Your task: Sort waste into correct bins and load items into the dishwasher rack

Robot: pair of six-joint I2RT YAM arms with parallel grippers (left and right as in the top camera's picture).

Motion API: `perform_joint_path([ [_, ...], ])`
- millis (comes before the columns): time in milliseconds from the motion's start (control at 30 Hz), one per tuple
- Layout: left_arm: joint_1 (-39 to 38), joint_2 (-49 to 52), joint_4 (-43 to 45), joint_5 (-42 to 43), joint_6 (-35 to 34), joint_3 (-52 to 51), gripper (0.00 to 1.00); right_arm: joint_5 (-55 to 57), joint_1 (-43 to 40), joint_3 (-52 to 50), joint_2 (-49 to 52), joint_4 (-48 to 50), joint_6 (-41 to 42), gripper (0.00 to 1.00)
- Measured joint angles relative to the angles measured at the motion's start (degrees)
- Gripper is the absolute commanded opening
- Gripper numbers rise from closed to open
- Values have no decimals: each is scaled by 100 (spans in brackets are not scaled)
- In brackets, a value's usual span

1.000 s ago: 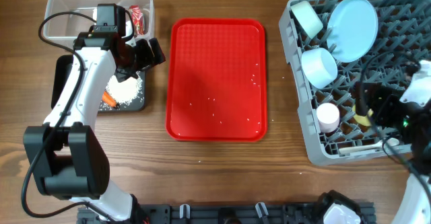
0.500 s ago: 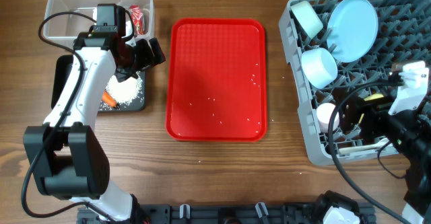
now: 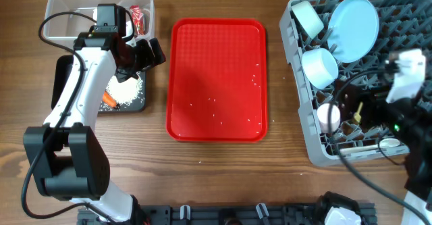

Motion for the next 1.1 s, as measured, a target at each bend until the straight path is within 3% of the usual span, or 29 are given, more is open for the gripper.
perform_joint_path([
  [233,0,0,2,0,0,0,100,179,1108,-1152,-610,1939,0,100],
  [567,0,0,2,0,0,0,100,232,1311,-3936,-2302,3851,369,100],
  [800,2,0,0,0,0,0,100,245,1440,-5226,-3379,4610,498,100],
  [1100,0,0,0,0,0,0,100,402,1541,-6087,-4277,5042,516,100],
])
